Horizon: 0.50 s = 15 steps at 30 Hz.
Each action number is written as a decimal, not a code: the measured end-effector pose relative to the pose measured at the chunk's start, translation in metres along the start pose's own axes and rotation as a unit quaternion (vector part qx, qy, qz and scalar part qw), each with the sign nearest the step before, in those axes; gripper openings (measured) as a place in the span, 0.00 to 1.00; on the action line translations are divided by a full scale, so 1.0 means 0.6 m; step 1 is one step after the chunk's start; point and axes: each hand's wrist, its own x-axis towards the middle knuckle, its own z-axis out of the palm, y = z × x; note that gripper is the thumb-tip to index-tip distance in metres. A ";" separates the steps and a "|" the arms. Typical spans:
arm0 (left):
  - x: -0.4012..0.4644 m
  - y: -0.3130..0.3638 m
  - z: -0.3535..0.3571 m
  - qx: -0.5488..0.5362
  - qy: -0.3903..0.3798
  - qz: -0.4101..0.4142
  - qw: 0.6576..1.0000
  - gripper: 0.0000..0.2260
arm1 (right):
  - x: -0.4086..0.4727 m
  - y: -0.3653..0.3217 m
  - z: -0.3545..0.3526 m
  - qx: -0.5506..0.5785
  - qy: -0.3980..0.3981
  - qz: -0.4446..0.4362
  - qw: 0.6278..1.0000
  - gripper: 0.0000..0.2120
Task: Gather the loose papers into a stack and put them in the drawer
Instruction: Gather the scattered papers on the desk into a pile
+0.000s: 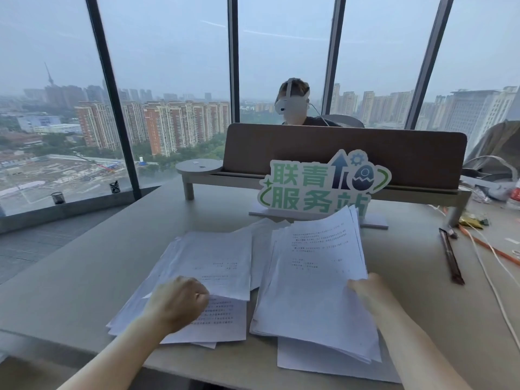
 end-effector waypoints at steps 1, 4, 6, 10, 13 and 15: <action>-0.006 -0.013 -0.003 -0.037 -0.007 -0.028 0.999 0.14 | -0.003 -0.005 0.008 0.003 -0.008 -0.002 1.000 0.05; -0.011 -0.044 -0.009 -0.089 0.020 -0.119 0.989 0.26 | -0.006 -0.013 0.026 0.014 -0.018 -0.014 1.000 0.07; -0.004 -0.061 -0.008 -0.058 0.020 -0.212 0.975 0.26 | -0.005 -0.015 0.035 0.020 -0.020 -0.019 0.999 0.08; 0.003 -0.082 -0.019 -0.050 -0.057 -0.361 0.929 0.41 | -0.005 -0.014 0.041 0.015 -0.025 -0.023 0.999 0.08; 0.024 -0.110 -0.017 -0.076 -0.087 -0.380 0.918 0.45 | -0.003 -0.012 0.044 0.015 -0.022 -0.021 0.999 0.06; 0.037 -0.126 -0.012 -0.108 -0.110 -0.381 0.911 0.44 | -0.001 -0.009 0.049 0.013 -0.018 -0.013 1.000 0.05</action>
